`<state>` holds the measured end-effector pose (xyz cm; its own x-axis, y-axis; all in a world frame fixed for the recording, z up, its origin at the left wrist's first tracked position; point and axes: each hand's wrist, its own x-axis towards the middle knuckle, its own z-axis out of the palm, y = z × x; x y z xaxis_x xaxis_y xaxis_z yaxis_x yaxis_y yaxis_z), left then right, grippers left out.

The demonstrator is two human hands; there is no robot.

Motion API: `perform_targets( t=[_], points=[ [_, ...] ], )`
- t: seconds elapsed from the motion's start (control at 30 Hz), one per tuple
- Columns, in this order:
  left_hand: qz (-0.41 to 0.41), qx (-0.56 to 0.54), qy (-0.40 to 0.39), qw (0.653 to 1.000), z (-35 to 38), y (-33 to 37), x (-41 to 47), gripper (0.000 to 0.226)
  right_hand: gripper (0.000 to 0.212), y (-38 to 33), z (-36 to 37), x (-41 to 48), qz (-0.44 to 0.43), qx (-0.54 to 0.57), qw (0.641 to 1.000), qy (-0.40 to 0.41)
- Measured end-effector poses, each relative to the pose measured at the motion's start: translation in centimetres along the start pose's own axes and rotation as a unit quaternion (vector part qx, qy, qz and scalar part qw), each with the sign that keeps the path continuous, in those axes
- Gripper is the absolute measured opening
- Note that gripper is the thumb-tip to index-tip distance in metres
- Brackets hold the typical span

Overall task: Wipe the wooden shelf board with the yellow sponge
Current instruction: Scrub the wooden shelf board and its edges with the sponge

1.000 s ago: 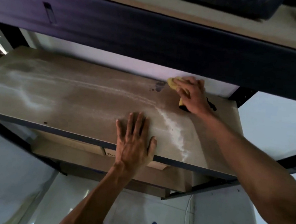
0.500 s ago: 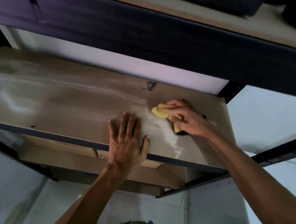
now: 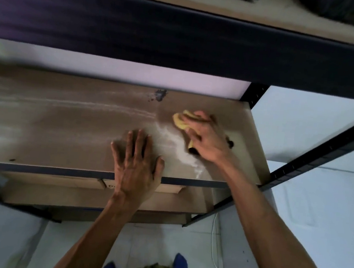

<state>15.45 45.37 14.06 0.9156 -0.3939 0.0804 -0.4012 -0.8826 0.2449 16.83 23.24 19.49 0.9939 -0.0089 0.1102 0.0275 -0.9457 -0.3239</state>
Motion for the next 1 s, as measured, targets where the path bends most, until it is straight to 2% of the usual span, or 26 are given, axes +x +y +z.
perform_targets(
  t=[0.1, 0.17, 0.23, 0.3, 0.47, 0.57, 0.7, 0.83, 0.9, 1.0],
  points=[
    [-0.001, -0.003, -0.003, 1.000, 0.1, 0.0, 0.1, 0.076, 0.042, 3.8, -2.7, -2.6, 0.121, -0.077, 0.988, 0.064],
    [-0.005, 0.000, -0.002, 1.000, 0.1, 0.1, 0.1, 0.076, 0.041, 5.2, -3.0, -5.4, 0.229, -0.098, 0.967, 0.058],
    [-0.006, 0.008, -0.002, 1.000, 0.2, 0.1, 0.1, 0.076, 0.045, 4.6, -1.5, -7.4, 0.292, -0.093, 0.951, 0.045],
    [-0.005, 0.011, -0.004, 1.000, 0.2, 0.2, 0.1, 0.076, 0.048, 2.6, 0.4, -7.8, 0.284, -0.099, 0.952, 0.060],
    [-0.002, 0.002, 0.007, 1.000, 0.1, 0.2, 0.1, 0.075, 0.046, -3.7, 3.5, -4.6, 0.154, -0.068, 0.985, 0.035],
    [0.006, 0.001, 0.002, 1.000, 0.1, 0.0, 0.0, 0.076, 0.045, -2.7, 2.0, -2.8, 0.163, -0.036, 0.985, 0.031],
    [0.004, 0.005, 0.005, 1.000, 0.1, 0.0, 0.1, 0.075, 0.049, 2.3, -1.4, -5.3, 0.242, -0.070, 0.964, 0.080],
    [0.005, 0.012, 0.008, 1.000, 0.2, 0.1, 0.1, 0.075, 0.049, 0.7, 0.2, -7.8, 0.314, -0.090, 0.944, 0.044],
    [0.006, 0.015, 0.012, 1.000, 0.3, 0.1, 0.1, 0.075, 0.051, -2.2, 1.8, -6.7, 0.291, -0.084, 0.952, 0.038],
    [0.006, 0.019, 0.006, 1.000, 0.3, 0.2, 0.1, 0.074, 0.060, -5.9, 3.4, -3.6, 0.196, -0.064, 0.978, 0.020]
  ],
)
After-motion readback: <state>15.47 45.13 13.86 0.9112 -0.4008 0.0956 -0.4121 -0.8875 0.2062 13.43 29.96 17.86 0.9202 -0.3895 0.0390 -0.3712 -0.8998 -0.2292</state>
